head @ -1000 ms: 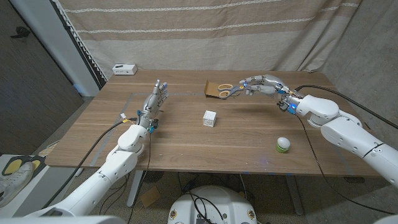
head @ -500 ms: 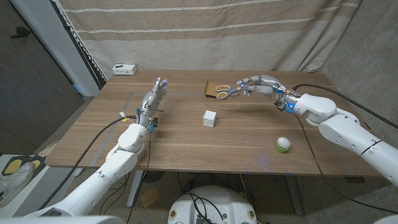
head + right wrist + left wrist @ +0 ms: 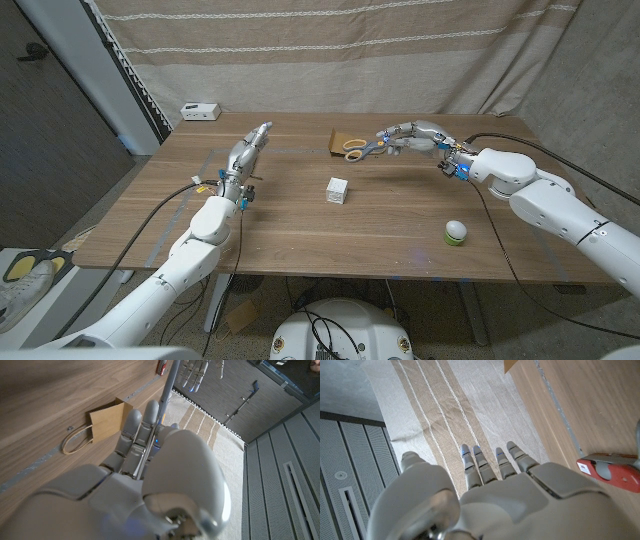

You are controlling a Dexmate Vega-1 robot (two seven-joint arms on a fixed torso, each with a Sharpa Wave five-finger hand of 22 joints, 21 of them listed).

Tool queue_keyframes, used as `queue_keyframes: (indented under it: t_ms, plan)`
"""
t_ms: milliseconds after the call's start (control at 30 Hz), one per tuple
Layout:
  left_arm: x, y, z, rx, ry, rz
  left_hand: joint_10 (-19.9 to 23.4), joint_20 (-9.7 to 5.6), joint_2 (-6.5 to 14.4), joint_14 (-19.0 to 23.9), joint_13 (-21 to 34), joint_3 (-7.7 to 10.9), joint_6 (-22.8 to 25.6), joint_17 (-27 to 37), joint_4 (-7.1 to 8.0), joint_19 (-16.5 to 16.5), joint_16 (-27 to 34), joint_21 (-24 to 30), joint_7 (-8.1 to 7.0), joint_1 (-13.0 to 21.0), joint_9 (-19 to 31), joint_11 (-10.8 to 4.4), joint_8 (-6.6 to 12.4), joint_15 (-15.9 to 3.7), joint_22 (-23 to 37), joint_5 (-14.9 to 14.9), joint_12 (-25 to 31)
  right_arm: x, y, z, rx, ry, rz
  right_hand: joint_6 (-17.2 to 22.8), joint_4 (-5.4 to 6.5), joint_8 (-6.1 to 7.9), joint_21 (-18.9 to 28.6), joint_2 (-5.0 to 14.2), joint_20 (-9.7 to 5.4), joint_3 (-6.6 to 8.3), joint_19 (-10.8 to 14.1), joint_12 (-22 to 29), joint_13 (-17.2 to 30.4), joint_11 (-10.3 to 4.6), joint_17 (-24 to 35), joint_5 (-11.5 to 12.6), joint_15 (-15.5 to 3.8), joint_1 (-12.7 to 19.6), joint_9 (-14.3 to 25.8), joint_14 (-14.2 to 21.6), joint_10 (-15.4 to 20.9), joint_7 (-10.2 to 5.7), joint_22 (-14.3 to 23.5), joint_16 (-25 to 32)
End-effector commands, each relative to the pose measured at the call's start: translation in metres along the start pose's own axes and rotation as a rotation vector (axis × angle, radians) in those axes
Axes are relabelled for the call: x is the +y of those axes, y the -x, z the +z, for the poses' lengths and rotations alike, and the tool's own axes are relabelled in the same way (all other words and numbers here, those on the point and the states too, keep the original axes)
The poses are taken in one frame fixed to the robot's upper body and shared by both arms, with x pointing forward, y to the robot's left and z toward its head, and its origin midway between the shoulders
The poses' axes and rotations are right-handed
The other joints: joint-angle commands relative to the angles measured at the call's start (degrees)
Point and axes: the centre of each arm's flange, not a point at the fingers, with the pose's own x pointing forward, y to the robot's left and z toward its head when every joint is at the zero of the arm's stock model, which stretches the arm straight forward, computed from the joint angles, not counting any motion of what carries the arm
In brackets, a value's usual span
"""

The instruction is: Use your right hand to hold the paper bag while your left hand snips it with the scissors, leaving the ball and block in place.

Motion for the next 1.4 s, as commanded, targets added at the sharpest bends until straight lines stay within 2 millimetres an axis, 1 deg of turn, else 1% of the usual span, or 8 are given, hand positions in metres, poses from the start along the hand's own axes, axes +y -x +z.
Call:
queue_keyframes:
  t_ms: [33, 333, 633, 700, 733, 800, 1000, 1400]
  plan:
    - [-0.01, 0.003, 0.026, -0.063, -0.163, -0.015, -0.07, -7.19, -0.1, -0.4, 0.27, 0.28, 1.57, 0.2, -1.38, 0.65, -0.25, -0.1, -0.58, 2.36, 0.45, -0.57, 0.69, -10.21, 0.18, 0.24, -0.23, 0.005, -0.002, 0.005, 0.016, 0.026, 0.027, -0.27, 0.29, -0.15, 0.08, 0.05, -10.1, 0.17, 0.63, -0.39, 0.0, 0.25, 0.04, 0.33, -7.64, 0.58, -0.07, 0.22, 0.26, -0.13, 0.0, -0.21]
    - [-0.014, 0.003, 0.037, -0.094, -0.252, -0.01, 0.44, -7.43, -1.77, -0.48, 0.37, -0.11, 5.73, 0.26, -2.74, 0.79, -0.15, -0.1, 0.21, 3.95, 0.95, -0.7, 2.18, -10.02, 0.19, -0.17, -0.17, 0.005, -0.001, 0.012, 0.021, 0.054, 0.031, -0.36, 0.31, -0.13, 0.21, 0.07, -10.11, 0.22, 0.98, -0.49, -0.3, 0.47, -0.21, 0.38, -7.67, 0.72, -0.16, 0.28, 0.36, -0.03, -0.13, -0.31]
    - [-0.018, 0.003, 0.048, -0.119, -0.331, -0.019, 1.2, -7.37, -2.98, -0.23, 0.42, -0.88, 8.15, 0.31, -2.85, 1.07, -0.01, -0.02, 0.89, 3.6, 0.95, -0.7, 2.86, -10.02, 0.22, -0.41, 0.03, 0.005, -0.001, 0.013, 0.033, 0.072, 0.026, -0.49, 0.37, -0.13, 0.21, 0.01, -10.09, 0.2, 1.14, -0.59, -0.61, 0.58, -0.45, 0.39, -7.66, 0.76, -0.25, 0.44, 0.42, 0.11, -0.31, -0.38]
    - [-0.02, 0.003, 0.05, -0.126, -0.342, -0.02, 0.48, -7.57, -3.59, -0.27, 0.5, -0.69, -2.53, 0.34, -4.41, 1.21, -0.08, -0.1, -1.56, 6.78, 1.0, -0.81, -2.19, -10.13, 0.23, -0.18, -0.68, 0.005, -0.001, 0.014, 0.032, 0.075, 0.022, -0.49, 0.36, -0.12, 0.21, 0.0, -10.1, 0.2, 1.16, -0.59, -0.66, 0.55, -0.49, 0.39, -7.65, 0.79, -0.27, 0.46, 0.47, 0.09, -0.34, -0.4]
    - [-0.02, 0.002, 0.051, -0.129, -0.345, -0.024, 0.4, -7.53, -3.61, -0.3, 0.51, -0.67, -2.94, 0.34, -4.47, 1.26, -0.09, -0.08, -1.47, 6.93, 1.03, -0.82, -2.36, -10.13, 0.23, -0.17, -0.72, 0.005, -0.001, 0.014, 0.032, 0.074, 0.024, -0.49, 0.36, -0.12, 0.16, 0.01, -10.08, 0.22, 1.14, -0.58, -0.69, 0.54, -0.51, 0.4, -7.65, 0.8, -0.28, 0.46, 0.53, 0.05, -0.38, -0.41]
    - [-0.021, 0.001, 0.054, -0.135, -0.369, -0.031, 0.41, -7.47, -3.61, -0.4, 0.54, -0.49, -1.25, 0.32, -4.84, 1.32, -0.12, -0.09, -0.75, 7.82, 1.17, -0.85, -1.63, -10.16, 0.2, -0.1, -0.74, 0.005, -0.001, 0.014, 0.035, 0.083, 0.019, -0.56, 0.38, -0.14, 0.17, -0.01, -10.08, 0.21, 1.17, -0.61, -0.75, 0.49, -0.56, 0.4, -7.66, 0.8, -0.29, 0.47, 0.51, -0.01, -0.41, -0.43]
    - [-0.025, 0.001, 0.057, -0.147, -0.416, -0.026, 0.75, -7.4, -3.61, -0.51, 0.58, -0.19, 0.86, 0.29, -5.38, 1.64, -0.14, -0.03, -1.17, 9.23, 1.27, -0.85, -0.83, -10.17, 0.16, -0.03, -0.64, 0.005, -0.001, 0.014, 0.042, 0.097, 0.019, -0.65, 0.37, -0.14, 0.19, -0.02, -10.11, 0.19, 1.25, -0.67, -0.94, 0.55, -0.7, 0.4, -7.64, 0.86, -0.35, 0.53, 0.55, 0.06, -0.51, -0.48]
    - [-0.03, 0.004, 0.061, -0.164, -0.47, -0.034, 2.57, -7.52, -3.06, 0.14, 0.66, 0.33, 5.3, 0.33, -5.63, 2.24, 0.12, 0.08, -0.55, 11.02, 1.32, -0.82, 0.67, -10.2, 0.19, -0.09, -0.1, 0.007, -0.001, 0.014, 0.051, 0.118, 0.019, -0.79, 0.37, -0.14, 0.2, -0.06, -10.11, 0.14, 1.34, -0.81, -1.29, 0.53, -0.96, 0.41, -7.64, 0.95, -0.44, 0.62, 0.58, 0.13, -0.69, -0.56]
